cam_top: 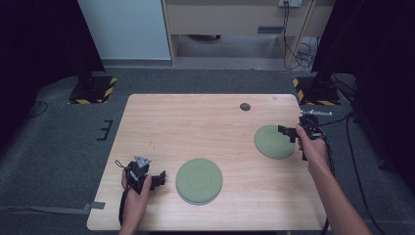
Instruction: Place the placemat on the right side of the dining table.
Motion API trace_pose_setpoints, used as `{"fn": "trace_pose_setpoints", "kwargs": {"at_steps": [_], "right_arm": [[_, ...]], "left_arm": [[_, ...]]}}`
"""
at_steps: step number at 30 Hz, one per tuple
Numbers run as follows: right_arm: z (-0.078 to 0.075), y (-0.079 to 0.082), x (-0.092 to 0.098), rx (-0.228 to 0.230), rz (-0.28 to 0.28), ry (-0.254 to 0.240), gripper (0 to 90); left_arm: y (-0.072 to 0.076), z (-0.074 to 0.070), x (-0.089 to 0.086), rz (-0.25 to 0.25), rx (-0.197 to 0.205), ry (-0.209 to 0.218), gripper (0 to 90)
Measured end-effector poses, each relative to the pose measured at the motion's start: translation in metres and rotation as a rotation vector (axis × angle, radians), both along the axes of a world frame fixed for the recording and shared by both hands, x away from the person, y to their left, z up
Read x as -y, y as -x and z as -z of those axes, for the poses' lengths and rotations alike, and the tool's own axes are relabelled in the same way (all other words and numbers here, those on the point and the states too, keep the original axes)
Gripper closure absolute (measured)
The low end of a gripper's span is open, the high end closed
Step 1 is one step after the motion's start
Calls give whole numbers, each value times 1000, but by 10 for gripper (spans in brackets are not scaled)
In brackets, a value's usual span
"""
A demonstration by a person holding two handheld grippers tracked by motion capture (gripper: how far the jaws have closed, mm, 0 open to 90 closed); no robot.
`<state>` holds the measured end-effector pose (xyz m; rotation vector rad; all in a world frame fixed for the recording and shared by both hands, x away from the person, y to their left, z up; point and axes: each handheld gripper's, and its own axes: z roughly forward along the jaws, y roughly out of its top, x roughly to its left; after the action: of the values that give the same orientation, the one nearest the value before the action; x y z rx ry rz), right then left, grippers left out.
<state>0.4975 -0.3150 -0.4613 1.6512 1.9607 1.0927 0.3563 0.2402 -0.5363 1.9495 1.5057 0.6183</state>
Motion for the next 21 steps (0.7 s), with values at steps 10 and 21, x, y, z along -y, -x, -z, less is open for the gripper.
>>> {"fn": "trace_pose_setpoints", "kwargs": {"at_steps": [10, 21], "right_arm": [[2, 8, -12, 5, -53, 36, 85], [2, 20, -18, 15, -86, 59, 87]], "left_arm": [[0, 0, 0, 0, 0, 0, 0], [0, 0, 0, 0, 0, 0, 0]]}}
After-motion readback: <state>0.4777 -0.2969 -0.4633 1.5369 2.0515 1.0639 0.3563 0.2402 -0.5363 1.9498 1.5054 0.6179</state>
